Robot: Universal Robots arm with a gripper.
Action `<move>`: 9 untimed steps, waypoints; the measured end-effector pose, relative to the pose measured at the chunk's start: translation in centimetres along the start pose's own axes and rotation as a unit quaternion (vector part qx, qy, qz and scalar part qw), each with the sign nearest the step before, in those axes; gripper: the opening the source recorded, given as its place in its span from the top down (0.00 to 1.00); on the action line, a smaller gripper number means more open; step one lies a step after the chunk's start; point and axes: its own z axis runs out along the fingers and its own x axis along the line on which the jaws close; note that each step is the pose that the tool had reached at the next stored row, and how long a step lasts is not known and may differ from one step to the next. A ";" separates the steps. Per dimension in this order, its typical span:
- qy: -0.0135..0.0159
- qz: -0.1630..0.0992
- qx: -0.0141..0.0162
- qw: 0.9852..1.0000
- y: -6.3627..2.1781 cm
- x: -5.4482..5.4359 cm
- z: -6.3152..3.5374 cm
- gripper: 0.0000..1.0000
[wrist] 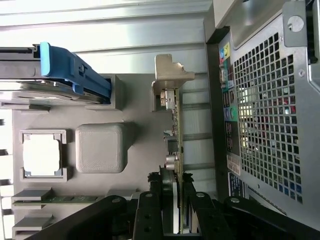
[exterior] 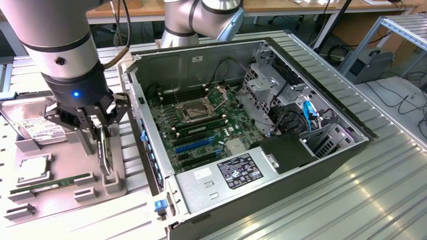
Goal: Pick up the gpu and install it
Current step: 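Pick up the gpu and move the gpu toward the slot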
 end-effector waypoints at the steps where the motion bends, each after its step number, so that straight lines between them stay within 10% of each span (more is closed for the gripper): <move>1: 0.000 0.000 0.000 1.000 0.01 0.0 -0.10 0.73; 9: 0.000 0.000 0.000 1.000 0.07 0.0 -1.08 0.73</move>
